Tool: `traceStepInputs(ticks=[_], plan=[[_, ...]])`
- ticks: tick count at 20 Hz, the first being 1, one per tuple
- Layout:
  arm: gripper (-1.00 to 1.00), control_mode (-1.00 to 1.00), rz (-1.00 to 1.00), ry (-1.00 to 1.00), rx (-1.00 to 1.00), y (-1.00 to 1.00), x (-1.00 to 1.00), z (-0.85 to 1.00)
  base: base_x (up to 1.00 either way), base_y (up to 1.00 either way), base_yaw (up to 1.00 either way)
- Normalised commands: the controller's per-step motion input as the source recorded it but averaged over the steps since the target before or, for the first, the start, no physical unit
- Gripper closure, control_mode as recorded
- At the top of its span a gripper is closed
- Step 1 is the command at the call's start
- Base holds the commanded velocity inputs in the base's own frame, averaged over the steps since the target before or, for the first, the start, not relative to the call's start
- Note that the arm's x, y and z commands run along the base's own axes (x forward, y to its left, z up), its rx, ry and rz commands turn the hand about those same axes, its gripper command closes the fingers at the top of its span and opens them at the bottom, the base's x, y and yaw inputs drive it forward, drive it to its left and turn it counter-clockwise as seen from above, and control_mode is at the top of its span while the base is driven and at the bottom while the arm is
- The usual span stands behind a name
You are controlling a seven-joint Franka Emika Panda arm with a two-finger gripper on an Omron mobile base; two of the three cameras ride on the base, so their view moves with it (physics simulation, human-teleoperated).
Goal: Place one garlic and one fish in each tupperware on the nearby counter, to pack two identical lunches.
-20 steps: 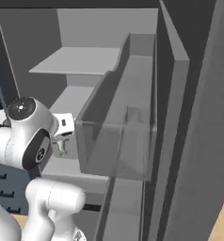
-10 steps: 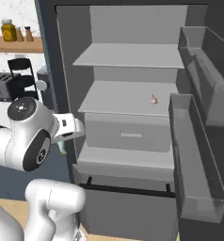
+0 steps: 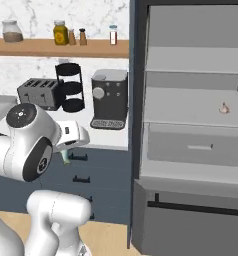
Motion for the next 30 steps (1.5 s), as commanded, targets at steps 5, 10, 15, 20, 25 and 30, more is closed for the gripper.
traceStepInputs(ticks=[5,10,15,20,25,30], plan=[[1.0,1.0,0.0,0.0,0.0,0.0,0.0,0.0,0.0,1.0,0.0],[1.0,1.0,0.0,0.0,0.0,0.0,0.0,0.0,0.1,1.0,0.0],[1.0,1.0,0.0,0.0,0.0,0.0,0.0,0.0,0.31,1.0,0.0],[1.0,1.0,0.0,0.0,0.0,0.0,0.0,0.0,0.48,1.0,0.0],[1.0,1.0,0.0,0.0,0.0,0.0,0.0,0.0,0.6,0.77,-0.02],[1.0,1.0,0.0,0.0,0.0,0.0,0.0,0.0,0.59,0.08,-0.05]])
